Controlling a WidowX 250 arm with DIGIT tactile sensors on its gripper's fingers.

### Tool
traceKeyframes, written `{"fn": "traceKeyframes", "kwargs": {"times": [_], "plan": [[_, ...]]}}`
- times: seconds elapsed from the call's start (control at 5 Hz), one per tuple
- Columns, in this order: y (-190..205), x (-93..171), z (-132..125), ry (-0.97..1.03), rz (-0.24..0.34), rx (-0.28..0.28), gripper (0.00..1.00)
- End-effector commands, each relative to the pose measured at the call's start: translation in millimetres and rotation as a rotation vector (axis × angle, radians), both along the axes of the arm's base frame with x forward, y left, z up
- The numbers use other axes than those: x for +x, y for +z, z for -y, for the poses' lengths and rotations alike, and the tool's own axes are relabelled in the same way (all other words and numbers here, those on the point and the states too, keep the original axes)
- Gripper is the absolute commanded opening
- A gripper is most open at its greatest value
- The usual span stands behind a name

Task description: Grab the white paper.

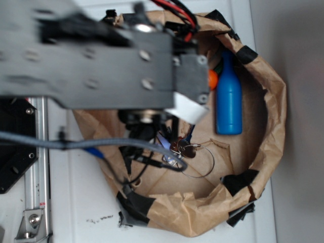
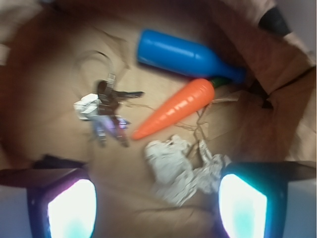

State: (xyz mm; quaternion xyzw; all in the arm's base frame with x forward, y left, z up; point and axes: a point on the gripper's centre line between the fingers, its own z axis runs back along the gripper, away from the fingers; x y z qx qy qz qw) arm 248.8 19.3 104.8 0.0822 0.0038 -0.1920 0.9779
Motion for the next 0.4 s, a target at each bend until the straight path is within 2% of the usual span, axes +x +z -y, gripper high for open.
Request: {"fn": "traceKeyframes", "kwargs": {"times": [0.0,0.2], "plan": [[-57,-16,-36,-0.058,-0.087,0.081,1.0],[-84,-27,-47,-0.161,-0.102,0.08,1.0]]}}
